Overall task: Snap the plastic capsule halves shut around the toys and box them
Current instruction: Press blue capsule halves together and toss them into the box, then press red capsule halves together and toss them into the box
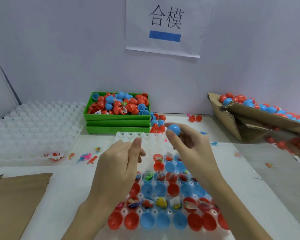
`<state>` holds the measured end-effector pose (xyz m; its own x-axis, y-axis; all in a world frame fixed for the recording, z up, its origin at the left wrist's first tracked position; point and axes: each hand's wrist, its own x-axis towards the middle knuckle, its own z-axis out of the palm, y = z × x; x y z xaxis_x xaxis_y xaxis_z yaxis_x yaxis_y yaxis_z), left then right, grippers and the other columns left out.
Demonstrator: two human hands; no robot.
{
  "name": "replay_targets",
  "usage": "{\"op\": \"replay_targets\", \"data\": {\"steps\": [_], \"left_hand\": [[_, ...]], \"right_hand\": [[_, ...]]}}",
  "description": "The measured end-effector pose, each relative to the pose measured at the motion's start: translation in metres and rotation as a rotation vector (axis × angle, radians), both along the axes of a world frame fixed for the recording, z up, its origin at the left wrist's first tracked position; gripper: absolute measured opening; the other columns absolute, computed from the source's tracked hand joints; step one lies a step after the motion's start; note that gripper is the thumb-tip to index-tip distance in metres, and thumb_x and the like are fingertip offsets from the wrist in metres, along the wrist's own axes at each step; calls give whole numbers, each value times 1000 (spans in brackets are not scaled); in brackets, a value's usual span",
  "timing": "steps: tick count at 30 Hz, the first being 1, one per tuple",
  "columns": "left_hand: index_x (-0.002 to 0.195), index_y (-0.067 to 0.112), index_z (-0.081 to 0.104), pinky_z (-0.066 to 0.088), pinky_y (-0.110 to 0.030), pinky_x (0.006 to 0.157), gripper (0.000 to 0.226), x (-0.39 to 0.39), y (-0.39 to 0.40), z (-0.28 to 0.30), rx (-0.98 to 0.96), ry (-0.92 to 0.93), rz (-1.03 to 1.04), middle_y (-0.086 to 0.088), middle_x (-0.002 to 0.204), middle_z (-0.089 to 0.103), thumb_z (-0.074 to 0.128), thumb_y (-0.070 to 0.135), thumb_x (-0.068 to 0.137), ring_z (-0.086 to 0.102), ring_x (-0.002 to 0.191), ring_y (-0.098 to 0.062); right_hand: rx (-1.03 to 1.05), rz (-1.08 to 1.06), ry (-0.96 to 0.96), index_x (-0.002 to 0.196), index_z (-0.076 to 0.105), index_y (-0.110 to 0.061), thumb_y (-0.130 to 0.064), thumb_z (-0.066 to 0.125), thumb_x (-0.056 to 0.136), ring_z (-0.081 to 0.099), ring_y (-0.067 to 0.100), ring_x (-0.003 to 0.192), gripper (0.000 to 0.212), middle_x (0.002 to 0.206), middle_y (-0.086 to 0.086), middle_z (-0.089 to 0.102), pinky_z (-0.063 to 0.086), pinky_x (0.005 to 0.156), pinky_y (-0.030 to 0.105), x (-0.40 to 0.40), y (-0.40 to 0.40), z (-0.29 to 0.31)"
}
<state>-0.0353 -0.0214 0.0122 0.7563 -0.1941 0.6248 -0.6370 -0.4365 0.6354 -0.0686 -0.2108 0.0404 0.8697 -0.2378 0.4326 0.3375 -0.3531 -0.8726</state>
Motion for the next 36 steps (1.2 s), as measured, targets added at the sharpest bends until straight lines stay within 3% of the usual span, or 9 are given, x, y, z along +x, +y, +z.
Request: {"op": "replay_targets", "data": {"steps": [5, 8, 10, 12, 16, 19, 23, 29, 36], "left_hand": [[61, 25, 67, 47, -15, 66, 64, 7, 6, -1, 38, -98, 84, 17, 55, 57, 30, 44, 109, 64, 62, -6], [58, 24, 67, 45, -13, 59, 65, 6, 8, -1, 64, -113, 67, 16, 51, 56, 30, 43, 108, 64, 62, -5], [56, 23, 67, 42, -11, 59, 67, 7, 8, 0, 79, -103, 69, 15, 49, 55, 28, 44, 106, 63, 58, -6], [52, 24, 66, 40, -10, 59, 70, 7, 9, 0, 86, -70, 63, 14, 45, 53, 24, 45, 104, 63, 54, -6], [42, 30, 55, 43, -7, 58, 69, 8, 11, -1, 35, -19, 17, 12, 39, 51, 27, 37, 104, 61, 47, -4], [37, 31, 49, 43, -6, 60, 70, 10, 13, -4, 22, 9, 10, 6, 39, 55, 28, 29, 103, 61, 45, -7], [31, 31, 48, 42, -6, 62, 72, 11, 15, -5, 37, 65, 6, 8, 41, 59, 28, 28, 101, 62, 46, -9], [47, 30, 59, 40, -4, 61, 66, 8, 13, 2, 46, -2, 67, 15, 41, 50, 31, 36, 106, 64, 59, -1], [61, 28, 67, 35, -9, 56, 62, 10, 8, 0, 112, 109, 90, 17, 50, 58, 34, 50, 107, 63, 62, 0]], "right_hand": [[953, 137, 175, 119, 71, -5, -25, 73, 87, 72, 14, 93, 38, 102, 5, 77, 58, 81, 23, 50, -70, 30], [1186, 81, 30, 142, 52, 0, -33, 60, 102, 68, 18, 112, 53, 126, 10, 69, 59, 87, 24, 76, -126, 58], [1048, 16, 100, 153, 39, -4, -37, 52, 106, 57, 22, 134, 59, 146, 11, 58, 49, 110, 29, 85, -148, 60], [792, -4, 261, 155, 39, -5, -29, 41, 111, 51, 20, 140, 50, 152, 10, 54, 41, 116, 31, 83, -148, 42], [213, -135, 318, 123, 71, -9, -18, 58, 104, 76, 10, 91, 24, 100, -3, 80, 58, 71, 18, 60, -115, -4], [-132, -157, 301, 100, 74, -27, -16, 64, 101, 72, 5, 86, 14, 90, -10, 77, 56, 66, 15, 46, -86, -17], [-528, -30, 270, 95, 76, -40, -20, 70, 97, 64, -1, 91, 21, 100, -22, 70, 53, 74, 17, 31, -55, -21], [-850, 165, 376, 104, 78, -46, -30, 70, 97, 44, 3, 105, 19, 112, -21, 50, 45, 89, 23, 18, -29, -23], [-933, 130, 356, 110, 77, -37, -28, 70, 98, 37, 5, 110, 16, 117, -15, 45, 33, 75, 8, 14, -20, -22]]}}
